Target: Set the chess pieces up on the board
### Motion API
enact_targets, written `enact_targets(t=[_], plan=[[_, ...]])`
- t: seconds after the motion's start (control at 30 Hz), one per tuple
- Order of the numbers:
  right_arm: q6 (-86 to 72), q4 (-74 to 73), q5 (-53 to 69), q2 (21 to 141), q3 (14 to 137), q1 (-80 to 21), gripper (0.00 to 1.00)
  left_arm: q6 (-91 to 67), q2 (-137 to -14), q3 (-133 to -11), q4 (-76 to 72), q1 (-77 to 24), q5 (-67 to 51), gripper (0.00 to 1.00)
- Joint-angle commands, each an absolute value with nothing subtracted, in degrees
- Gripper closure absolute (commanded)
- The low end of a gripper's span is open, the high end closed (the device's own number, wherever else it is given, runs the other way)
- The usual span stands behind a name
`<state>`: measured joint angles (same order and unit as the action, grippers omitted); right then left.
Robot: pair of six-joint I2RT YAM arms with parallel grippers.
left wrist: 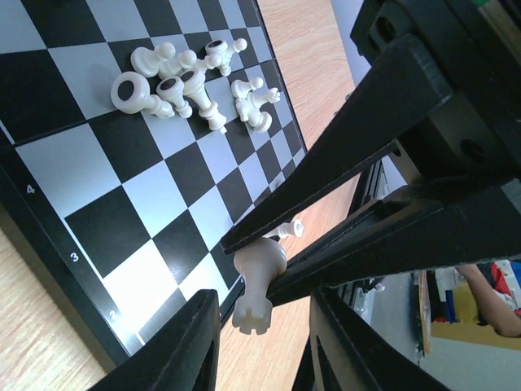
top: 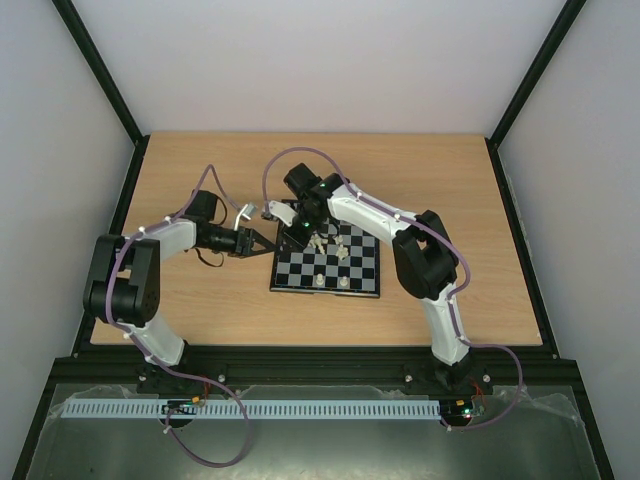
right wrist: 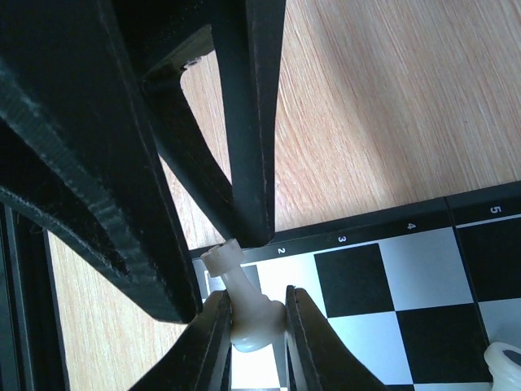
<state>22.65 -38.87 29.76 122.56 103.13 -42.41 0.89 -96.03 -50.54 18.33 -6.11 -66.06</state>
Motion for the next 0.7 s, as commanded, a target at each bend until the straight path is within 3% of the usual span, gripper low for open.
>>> enact_targets(t=[0.0, 0.57, 0.67], plan=[[22.12, -40.35, 31.38, 120.06, 102.32, -42.71, 0.89, 1.20, -97.01, -51.29, 17.40, -6.33, -68.43, 0.68], [21.88, -40.25, 31.71, 119.80, 102.23, -42.71, 0.88, 2.82, -98.61, -52.57, 18.59, -7.56, -69.26, 0.83], [22.14, -40.38, 30.01, 118.87, 101.64, -42.69, 0.82, 3.99, -98.62, -53.33, 20.35, -7.50, -67.85, 0.84]])
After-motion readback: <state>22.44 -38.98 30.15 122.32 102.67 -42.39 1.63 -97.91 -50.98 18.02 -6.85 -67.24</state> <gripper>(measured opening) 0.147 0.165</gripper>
